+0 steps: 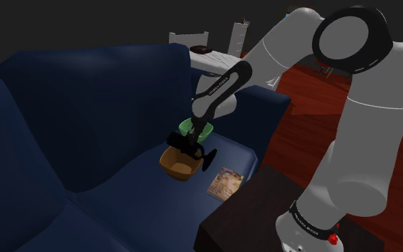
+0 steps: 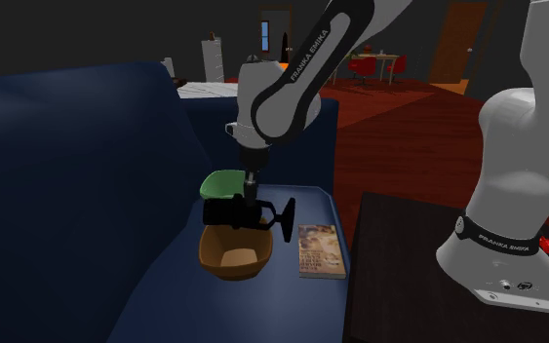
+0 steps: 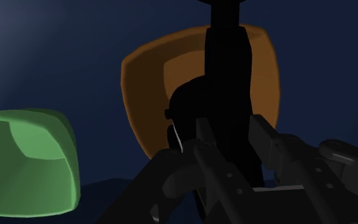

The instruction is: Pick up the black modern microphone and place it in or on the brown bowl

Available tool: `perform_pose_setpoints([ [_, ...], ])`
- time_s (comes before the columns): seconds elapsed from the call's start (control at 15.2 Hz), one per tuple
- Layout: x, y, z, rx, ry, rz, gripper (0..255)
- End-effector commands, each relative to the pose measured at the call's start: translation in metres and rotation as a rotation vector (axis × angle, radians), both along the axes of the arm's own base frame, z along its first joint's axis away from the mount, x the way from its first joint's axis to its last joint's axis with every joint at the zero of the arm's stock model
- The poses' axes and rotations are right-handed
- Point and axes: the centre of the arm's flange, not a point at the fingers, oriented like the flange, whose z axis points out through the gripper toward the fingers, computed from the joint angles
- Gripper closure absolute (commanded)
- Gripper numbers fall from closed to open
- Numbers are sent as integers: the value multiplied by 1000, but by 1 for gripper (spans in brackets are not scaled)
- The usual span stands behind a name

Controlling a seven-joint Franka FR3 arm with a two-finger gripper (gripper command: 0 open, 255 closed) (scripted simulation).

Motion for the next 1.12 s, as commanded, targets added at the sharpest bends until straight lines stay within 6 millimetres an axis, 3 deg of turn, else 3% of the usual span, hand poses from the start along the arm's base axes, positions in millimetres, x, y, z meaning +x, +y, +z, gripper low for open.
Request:
perform_pose_setpoints([
  [0.0, 0, 0, 1, 0, -2, 0, 255],
  [0.07, 0, 0, 1, 0, -2, 0, 255],
  [0.13, 0, 0, 1, 0, -2, 0, 0],
  [0.46, 0, 0, 1, 0, -2, 0, 0],
  [0.73, -4, -1, 50, 0, -2, 0, 0],
  [1.06, -4, -1, 50, 0, -2, 0, 0],
])
